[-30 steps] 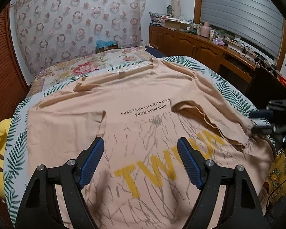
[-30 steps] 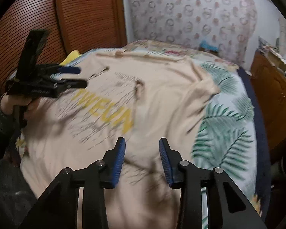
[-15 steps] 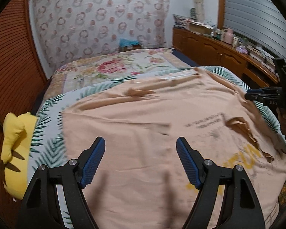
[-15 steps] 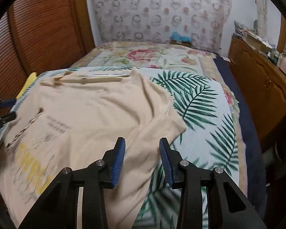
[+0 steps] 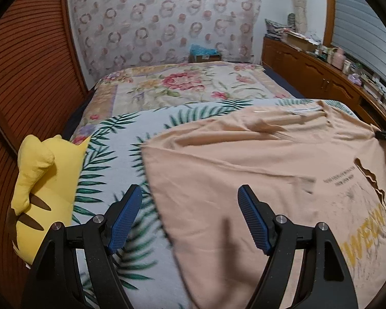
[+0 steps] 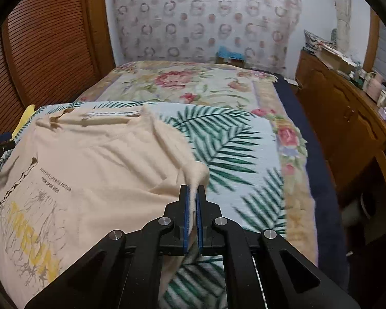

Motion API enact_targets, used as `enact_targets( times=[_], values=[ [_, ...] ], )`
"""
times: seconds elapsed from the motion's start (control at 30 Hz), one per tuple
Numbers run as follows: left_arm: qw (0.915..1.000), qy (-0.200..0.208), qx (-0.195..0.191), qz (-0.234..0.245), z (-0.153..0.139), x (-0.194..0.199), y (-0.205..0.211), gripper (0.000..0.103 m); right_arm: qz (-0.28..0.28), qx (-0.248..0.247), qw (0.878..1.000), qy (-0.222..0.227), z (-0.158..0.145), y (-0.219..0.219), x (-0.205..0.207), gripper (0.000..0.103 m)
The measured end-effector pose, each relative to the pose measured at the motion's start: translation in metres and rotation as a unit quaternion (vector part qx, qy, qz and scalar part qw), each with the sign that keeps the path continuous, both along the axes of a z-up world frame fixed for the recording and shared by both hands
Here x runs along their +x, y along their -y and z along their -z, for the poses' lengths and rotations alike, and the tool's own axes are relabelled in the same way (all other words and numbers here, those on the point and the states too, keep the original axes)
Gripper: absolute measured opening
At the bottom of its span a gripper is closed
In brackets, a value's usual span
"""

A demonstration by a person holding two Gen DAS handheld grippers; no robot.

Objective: Fold small clothes
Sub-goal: 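Grasp the shirt side edge with the left gripper while the right gripper holds the sleeve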

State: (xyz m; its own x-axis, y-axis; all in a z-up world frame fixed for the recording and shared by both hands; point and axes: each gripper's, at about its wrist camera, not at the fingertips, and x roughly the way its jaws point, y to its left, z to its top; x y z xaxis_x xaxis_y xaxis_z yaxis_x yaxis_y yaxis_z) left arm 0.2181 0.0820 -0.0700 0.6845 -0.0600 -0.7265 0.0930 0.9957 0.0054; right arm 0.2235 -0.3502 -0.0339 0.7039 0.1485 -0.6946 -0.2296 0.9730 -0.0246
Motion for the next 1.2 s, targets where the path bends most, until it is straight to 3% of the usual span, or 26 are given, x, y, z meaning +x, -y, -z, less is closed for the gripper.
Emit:
enact_targets(
  times=[0.1, 0.27, 0.4, 0.5, 0.77, 1.2],
  values=[
    [0.9999, -0.003, -0.004, -0.011, 0.003, 0.008, -0.013, 0.078, 0.001, 0.01, 1.0, -0.008, 0.0, 0.004, 0.004, 0.009],
    [0.9996, -0.011, -0.015, -0.019, 0.01, 0.022, -0.03, 0.073, 0.003, 0.014, 1.0, -0.025, 0.009, 0.003, 0.018, 0.045],
    [0.9995, -0.019, -0.017, -0.019, 0.015, 0.029, -0.034, 0.062, 0.005, 0.017, 0.999, -0.041, 0.019, 0.003, 0.029, 0.046],
    [0.9993, -0.027, -0.016, -0.018, 0.018, 0.034, -0.038, 0.06, 0.005, 0.009, 0.999, -0.034, 0.018, 0.001, 0.032, 0.046],
    [0.9992, -0.034, -0.015, -0.015, 0.017, 0.049, -0.04, 0.06, 0.003, -0.002, 1.0, -0.011, 0.024, 0.0, 0.032, 0.048],
    [0.9984, -0.052, -0.02, -0.007, 0.024, 0.067, -0.038, 0.06, -0.01, -0.002, 1.0, -0.016, 0.027, 0.0, 0.034, 0.058]
  ],
)
